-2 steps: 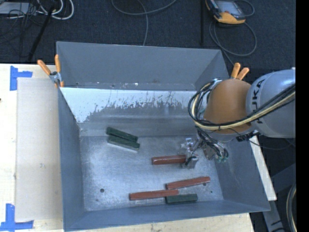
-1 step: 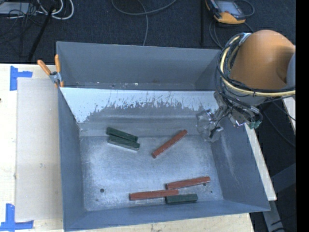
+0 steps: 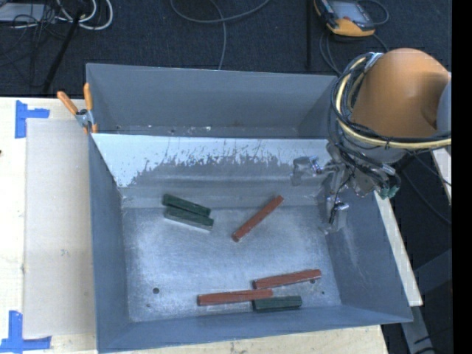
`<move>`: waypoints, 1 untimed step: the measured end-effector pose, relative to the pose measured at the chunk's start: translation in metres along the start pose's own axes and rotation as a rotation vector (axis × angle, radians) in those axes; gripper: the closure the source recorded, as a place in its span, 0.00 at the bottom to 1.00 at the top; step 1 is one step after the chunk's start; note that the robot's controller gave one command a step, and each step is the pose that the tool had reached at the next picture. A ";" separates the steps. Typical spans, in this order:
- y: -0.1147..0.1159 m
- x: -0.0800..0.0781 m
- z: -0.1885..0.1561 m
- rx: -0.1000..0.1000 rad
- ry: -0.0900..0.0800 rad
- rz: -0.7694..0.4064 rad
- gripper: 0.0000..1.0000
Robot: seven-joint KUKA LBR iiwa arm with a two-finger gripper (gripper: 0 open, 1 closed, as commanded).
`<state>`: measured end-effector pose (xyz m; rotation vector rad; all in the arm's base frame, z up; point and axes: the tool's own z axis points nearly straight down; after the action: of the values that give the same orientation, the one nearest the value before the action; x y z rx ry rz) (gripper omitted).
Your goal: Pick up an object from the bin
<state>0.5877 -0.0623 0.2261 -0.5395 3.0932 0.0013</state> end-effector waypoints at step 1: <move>0.016 0.035 0.117 -0.005 0.010 -0.100 0.00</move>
Offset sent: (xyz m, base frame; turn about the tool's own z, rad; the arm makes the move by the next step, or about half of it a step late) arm -0.0356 0.0031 -0.1117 -0.1030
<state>0.5493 -0.0590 0.1089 -0.6954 3.0730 0.0067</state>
